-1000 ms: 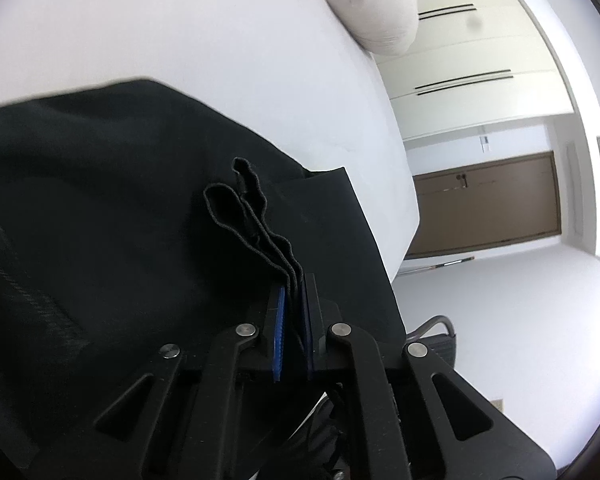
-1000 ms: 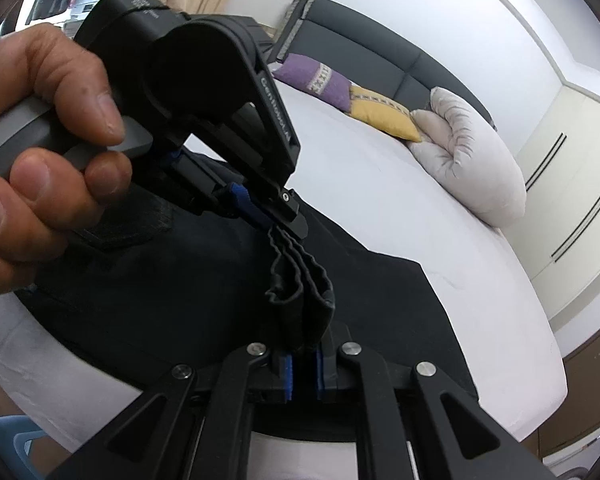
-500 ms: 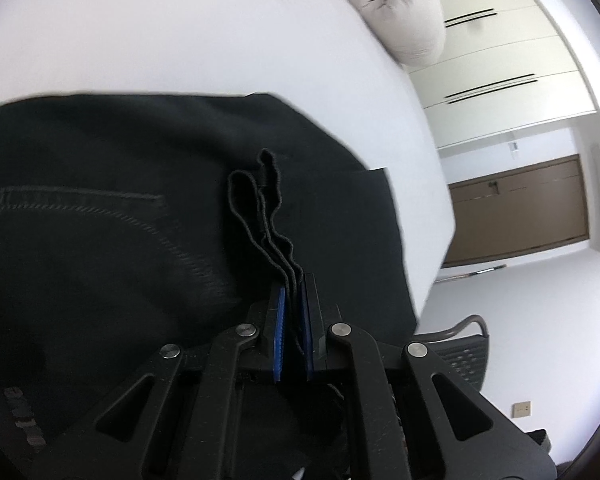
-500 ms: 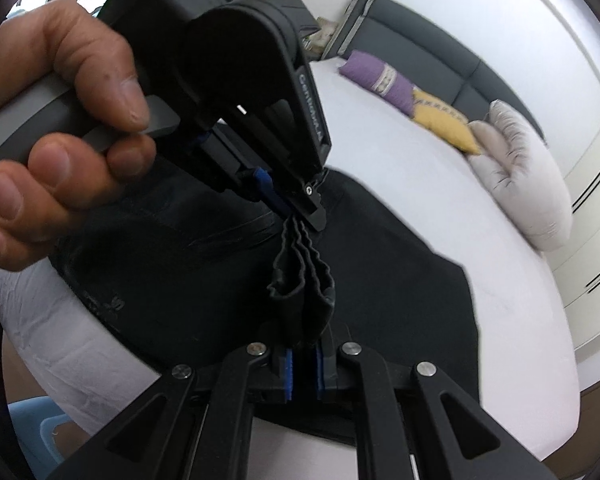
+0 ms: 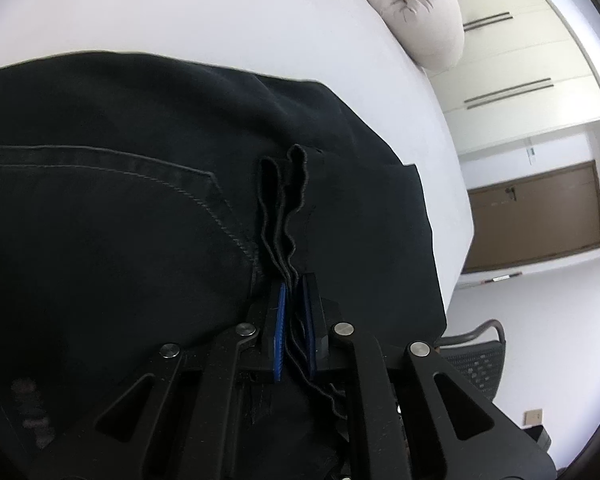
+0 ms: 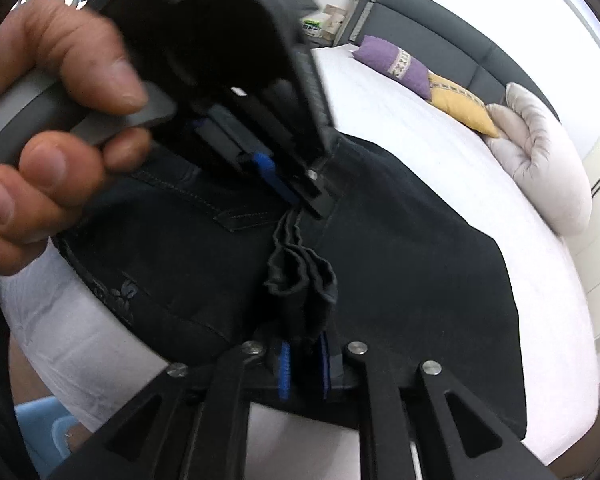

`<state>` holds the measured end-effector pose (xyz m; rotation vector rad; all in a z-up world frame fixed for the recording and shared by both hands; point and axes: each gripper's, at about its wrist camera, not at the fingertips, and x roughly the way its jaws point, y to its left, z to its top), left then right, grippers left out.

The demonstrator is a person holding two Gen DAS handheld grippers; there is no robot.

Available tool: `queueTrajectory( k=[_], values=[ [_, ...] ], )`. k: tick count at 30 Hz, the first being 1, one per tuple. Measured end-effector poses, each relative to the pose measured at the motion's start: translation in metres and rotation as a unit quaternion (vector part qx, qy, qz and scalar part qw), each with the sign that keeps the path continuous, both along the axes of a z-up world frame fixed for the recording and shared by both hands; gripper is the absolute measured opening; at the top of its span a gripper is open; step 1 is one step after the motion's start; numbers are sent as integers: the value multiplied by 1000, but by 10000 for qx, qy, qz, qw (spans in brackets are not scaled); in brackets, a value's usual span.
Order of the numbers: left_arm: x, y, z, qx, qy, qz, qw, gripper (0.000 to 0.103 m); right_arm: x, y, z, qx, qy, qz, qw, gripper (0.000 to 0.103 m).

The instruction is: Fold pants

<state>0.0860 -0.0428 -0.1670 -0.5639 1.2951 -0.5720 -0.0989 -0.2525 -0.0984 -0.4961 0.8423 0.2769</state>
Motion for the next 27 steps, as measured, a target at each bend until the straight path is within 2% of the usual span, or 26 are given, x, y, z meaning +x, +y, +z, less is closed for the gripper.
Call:
queueTrajectory(
  k=[3, 4, 5, 8, 10, 13, 17, 18, 20, 21, 22, 24, 25, 27],
  values=[
    [-6, 11, 24, 609, -282, 371, 9971, 8, 7, -11, 3, 267, 30, -199, 9994, 37],
    [-7, 14, 32, 611, -382, 441, 9964, 8, 12, -17, 4, 368, 40, -355, 9987, 48],
    [-8, 13, 39, 588, -497, 456, 9960, 8, 16, -20, 5, 493, 95, -459, 9977, 51],
    [-11, -9, 52, 645, -758, 155, 9949, 8, 26, -27, 6, 774, 293, -570, 9949, 53],
    [-10, -30, 46, 705, -757, -146, 9945, 8, 25, -26, 6, 702, 252, -499, 9960, 54],
    [-7, -57, 19, 816, -565, -383, 9943, 8, 18, -30, 11, 774, 326, -325, 9959, 64],
    [-7, -61, 9, 683, -672, -433, 9945, 8, 5, -65, 32, 1444, 854, 2, 9858, 64],
    [-7, -61, 9, 664, -677, -428, 9946, 8, 8, -83, 38, 1806, 1087, 37, 9775, 60],
    [-11, -61, 7, 674, -723, -406, 9943, 8, 28, -126, 49, 2619, 1543, -45, 9527, 31],
    [-12, -62, 8, 718, -769, -398, 9937, 8, 47, -157, 56, 3042, 1685, -208, 9374, 30],
    [-14, -64, 9, 761, -803, -389, 9931, 8, 61, -177, 59, 3250, 1700, -307, 9298, 30],
    [-17, -70, 12, 911, -878, -377, 9912, 8, 98, -219, 62, 3887, 1791, -335, 9032, 29],
    [-20, -73, 15, 1017, -935, -385, 9897, 8, 112, -231, 58, 4096, 1915, -338, 8913, 29],
    [-30, -81, 20, 1279, -1101, -427, 9847, 8, 152, -255, 44, 4309, 2113, -532, 8757, 29]
  ],
)
